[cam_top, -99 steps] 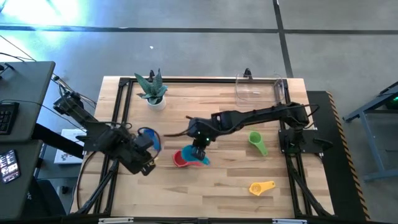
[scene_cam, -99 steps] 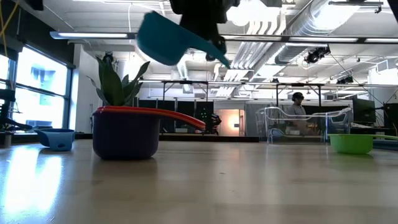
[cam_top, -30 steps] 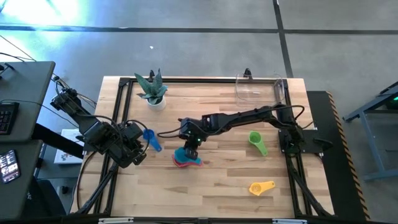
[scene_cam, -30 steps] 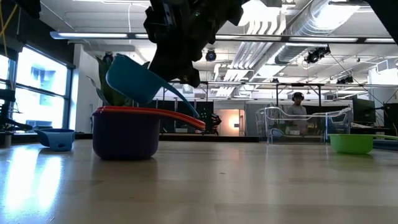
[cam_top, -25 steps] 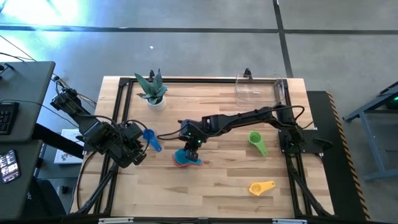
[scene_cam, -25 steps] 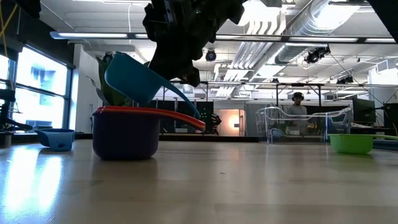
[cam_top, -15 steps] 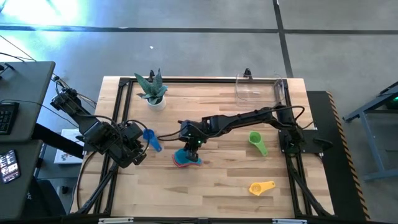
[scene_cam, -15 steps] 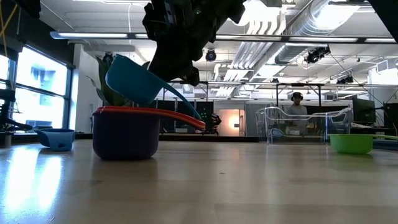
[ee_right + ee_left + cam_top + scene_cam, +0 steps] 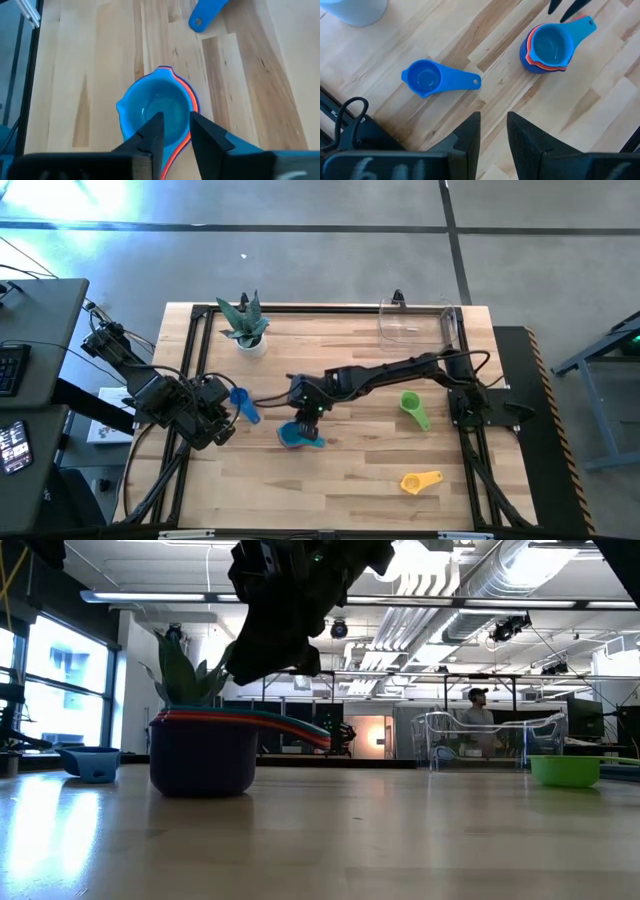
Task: Nest measuring cups in basket
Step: Adjust the nested measuring cups on the table
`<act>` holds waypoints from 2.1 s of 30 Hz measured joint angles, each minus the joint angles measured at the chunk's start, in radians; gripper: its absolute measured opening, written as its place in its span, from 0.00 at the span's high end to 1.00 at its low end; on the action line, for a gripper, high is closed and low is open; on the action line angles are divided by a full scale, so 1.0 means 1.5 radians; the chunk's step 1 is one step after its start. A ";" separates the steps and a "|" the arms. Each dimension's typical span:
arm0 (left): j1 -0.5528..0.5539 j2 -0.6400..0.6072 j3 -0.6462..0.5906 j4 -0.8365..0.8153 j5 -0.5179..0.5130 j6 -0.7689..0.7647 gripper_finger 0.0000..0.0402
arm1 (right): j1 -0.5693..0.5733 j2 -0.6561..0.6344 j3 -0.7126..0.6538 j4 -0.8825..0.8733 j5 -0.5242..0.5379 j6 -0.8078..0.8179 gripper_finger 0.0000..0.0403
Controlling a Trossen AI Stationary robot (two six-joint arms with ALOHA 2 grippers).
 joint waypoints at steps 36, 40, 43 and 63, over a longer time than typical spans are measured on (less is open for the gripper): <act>0.116 0.166 -0.073 0.226 0.002 0.175 0.79 | 0.012 -0.149 0.000 -0.388 0.167 0.291 0.78; 0.152 0.198 -0.073 0.244 0.030 0.186 0.79 | 0.012 -0.181 0.000 -0.428 0.194 0.290 0.78; 0.175 0.220 -0.073 0.253 0.053 0.186 0.79 | 0.008 -0.206 0.000 -0.453 0.210 0.290 0.78; 0.232 0.361 -0.073 0.328 0.186 0.184 0.79 | -0.041 -0.317 0.000 -0.502 0.233 0.218 0.78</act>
